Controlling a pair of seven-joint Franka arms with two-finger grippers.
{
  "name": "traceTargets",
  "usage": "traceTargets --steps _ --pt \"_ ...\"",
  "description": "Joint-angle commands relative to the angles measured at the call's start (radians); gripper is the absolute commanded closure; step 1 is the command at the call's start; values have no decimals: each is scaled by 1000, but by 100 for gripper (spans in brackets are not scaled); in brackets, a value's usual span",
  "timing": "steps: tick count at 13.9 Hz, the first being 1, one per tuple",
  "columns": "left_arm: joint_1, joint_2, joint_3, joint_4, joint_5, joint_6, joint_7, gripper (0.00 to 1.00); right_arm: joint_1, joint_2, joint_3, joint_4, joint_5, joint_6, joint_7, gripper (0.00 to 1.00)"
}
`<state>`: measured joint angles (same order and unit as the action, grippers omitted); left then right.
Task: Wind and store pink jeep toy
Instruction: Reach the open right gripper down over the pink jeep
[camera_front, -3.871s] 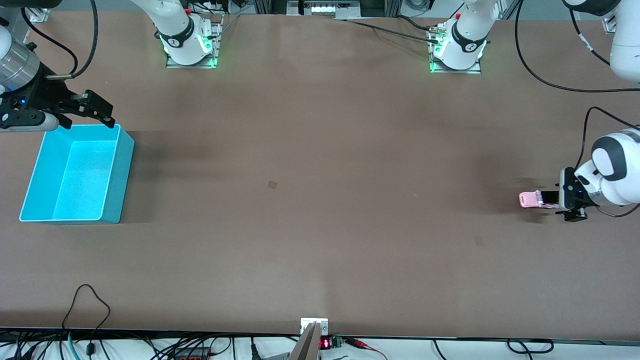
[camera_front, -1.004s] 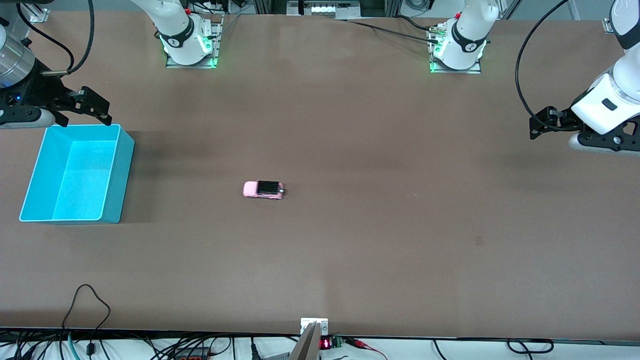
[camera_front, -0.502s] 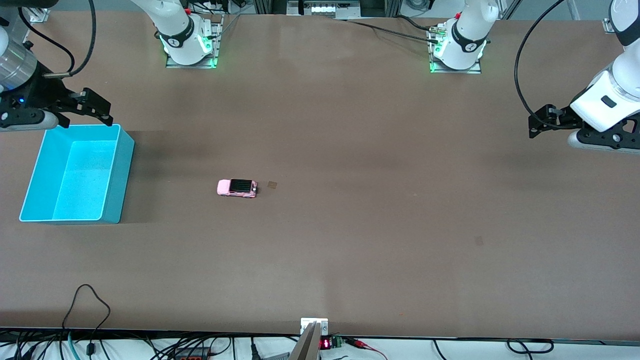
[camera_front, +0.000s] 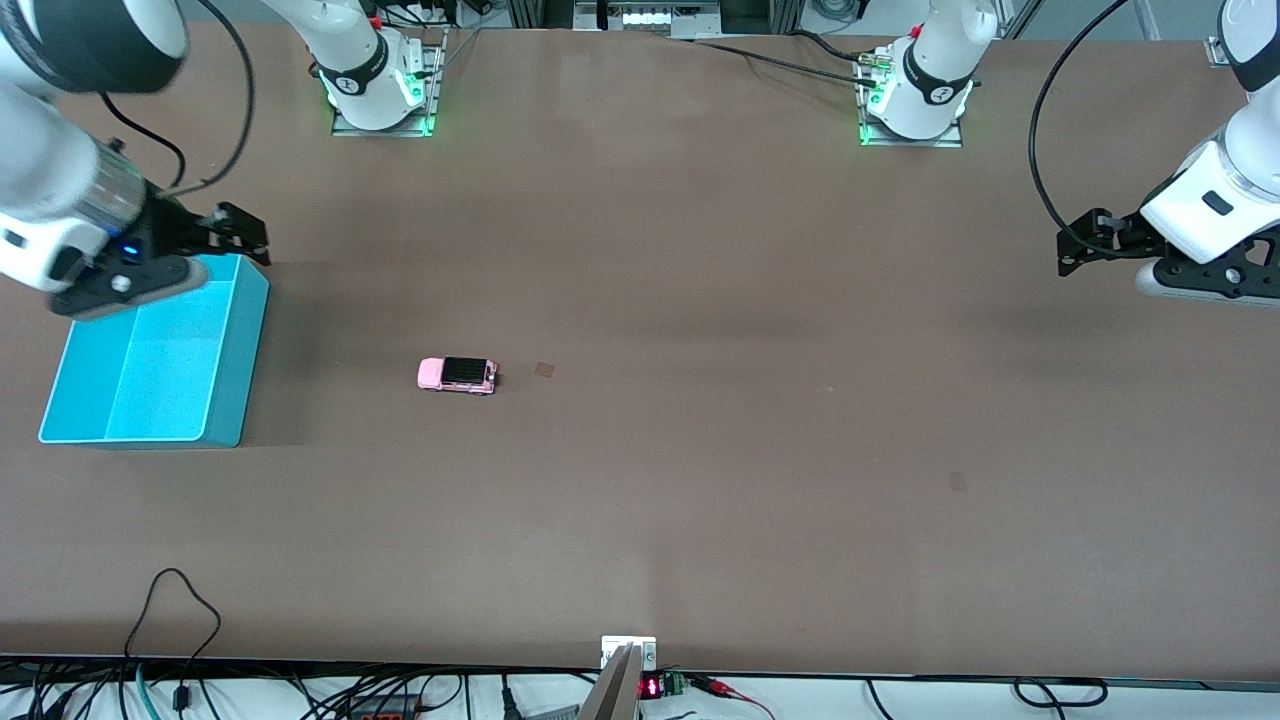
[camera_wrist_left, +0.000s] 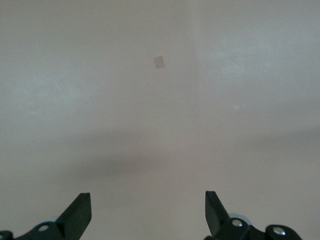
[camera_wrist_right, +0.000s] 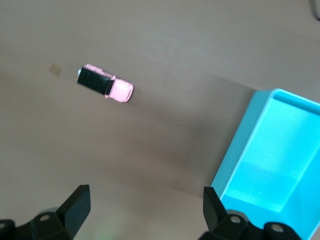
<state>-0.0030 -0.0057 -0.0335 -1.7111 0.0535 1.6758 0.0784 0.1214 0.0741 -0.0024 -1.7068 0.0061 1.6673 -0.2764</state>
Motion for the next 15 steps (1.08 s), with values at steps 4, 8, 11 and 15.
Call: traceTargets --steps 4,8,11,15 --pt "-3 -8 1 8 -15 -18 -11 0 113 120 -1 -5 11 35 -145 0" --pt "-3 -8 1 8 -15 -18 -12 0 124 144 1 -163 84 291 -364 0" --pt "-3 -8 1 8 -15 -18 -12 0 144 196 1 -258 138 510 -528 0" --pt "-3 -8 1 8 -15 -18 -12 0 162 327 10 -261 143 733 -758 0"
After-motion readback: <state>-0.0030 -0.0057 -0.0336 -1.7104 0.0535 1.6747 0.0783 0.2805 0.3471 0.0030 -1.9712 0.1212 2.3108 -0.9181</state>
